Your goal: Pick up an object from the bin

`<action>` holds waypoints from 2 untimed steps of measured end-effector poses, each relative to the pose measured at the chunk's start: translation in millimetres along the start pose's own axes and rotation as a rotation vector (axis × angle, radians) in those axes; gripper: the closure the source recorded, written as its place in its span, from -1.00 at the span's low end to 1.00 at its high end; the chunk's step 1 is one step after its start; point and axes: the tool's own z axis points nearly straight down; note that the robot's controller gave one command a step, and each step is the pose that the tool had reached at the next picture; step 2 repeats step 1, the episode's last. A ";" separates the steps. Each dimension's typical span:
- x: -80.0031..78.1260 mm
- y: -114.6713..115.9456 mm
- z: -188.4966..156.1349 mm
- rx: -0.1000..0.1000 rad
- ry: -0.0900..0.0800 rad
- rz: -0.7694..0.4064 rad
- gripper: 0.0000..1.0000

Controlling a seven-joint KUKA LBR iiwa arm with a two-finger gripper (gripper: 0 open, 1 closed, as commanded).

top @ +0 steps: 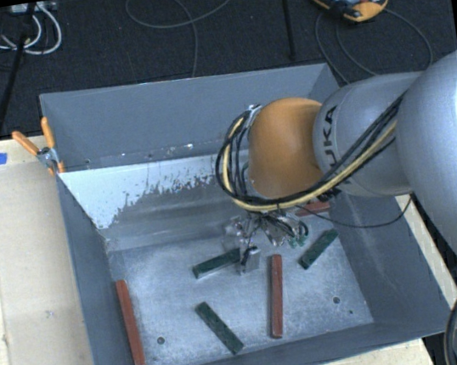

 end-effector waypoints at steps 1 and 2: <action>-20.0 75.5 -158.8 -0.002 -0.002 0.017 1.00; -20.0 75.5 -158.8 -0.002 -0.002 0.017 1.00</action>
Offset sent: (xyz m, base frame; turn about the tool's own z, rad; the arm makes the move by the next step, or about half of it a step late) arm 0.0000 0.0000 0.0000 0.0000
